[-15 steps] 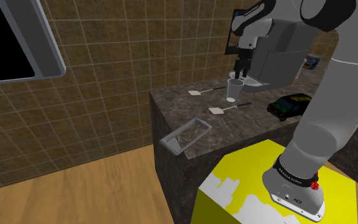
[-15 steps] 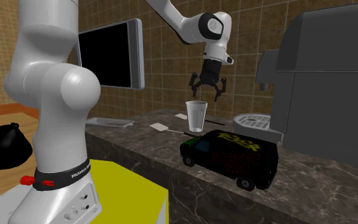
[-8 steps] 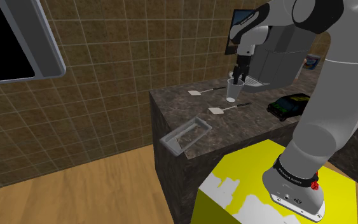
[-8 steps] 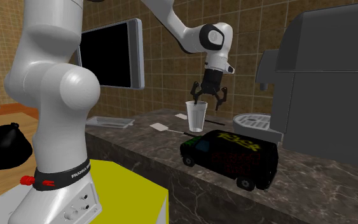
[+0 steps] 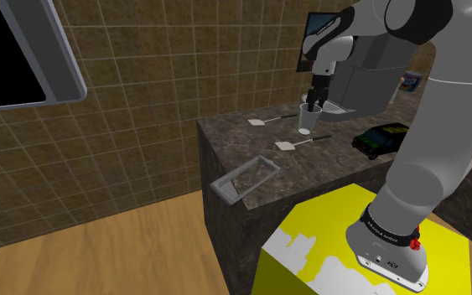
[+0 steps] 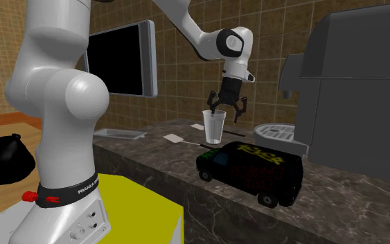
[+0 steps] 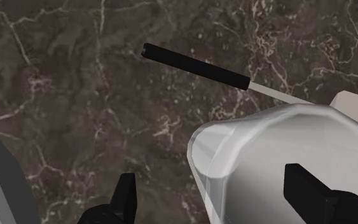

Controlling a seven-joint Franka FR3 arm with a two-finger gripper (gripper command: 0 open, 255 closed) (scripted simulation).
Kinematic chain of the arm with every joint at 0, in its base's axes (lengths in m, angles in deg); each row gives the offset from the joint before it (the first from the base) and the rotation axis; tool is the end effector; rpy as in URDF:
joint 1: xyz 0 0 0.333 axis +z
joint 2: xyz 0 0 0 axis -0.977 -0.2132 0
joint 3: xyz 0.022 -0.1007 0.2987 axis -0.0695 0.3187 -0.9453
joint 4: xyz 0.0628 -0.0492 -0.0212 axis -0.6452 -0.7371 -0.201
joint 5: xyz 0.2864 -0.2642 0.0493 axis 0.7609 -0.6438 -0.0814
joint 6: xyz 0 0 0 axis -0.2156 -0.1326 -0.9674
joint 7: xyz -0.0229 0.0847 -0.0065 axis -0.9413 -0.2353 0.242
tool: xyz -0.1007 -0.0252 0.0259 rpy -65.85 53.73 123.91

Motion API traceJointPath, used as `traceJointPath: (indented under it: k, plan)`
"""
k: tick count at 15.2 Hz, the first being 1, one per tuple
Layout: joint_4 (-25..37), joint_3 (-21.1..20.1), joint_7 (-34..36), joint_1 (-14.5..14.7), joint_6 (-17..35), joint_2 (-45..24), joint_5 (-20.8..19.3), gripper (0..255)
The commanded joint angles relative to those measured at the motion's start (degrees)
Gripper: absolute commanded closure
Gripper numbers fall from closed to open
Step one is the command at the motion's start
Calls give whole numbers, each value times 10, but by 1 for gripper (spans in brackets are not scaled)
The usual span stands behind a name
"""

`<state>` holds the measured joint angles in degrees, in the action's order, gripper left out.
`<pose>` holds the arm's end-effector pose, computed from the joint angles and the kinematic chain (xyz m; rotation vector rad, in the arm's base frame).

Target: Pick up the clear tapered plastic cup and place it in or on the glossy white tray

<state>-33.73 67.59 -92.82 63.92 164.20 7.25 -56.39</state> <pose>0.4224 -0.3738 0.3602 -2.9534 0.1579 0.2332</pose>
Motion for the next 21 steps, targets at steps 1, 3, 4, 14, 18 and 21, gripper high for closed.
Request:
traceJointPath:
  k: [1,3,4,14,18,21]
  plan:
    - [0,0,0,0,0,0,0,255]
    - [0,0,0,0,0,0,0,255]
    - [0,0,0,0,0,0,0,255]
    - [15,2,7,2,-27,14,-8,255]
    - [32,3,12,3,-55,27,-16,255]
    - [46,4,16,4,-76,35,-20,255]
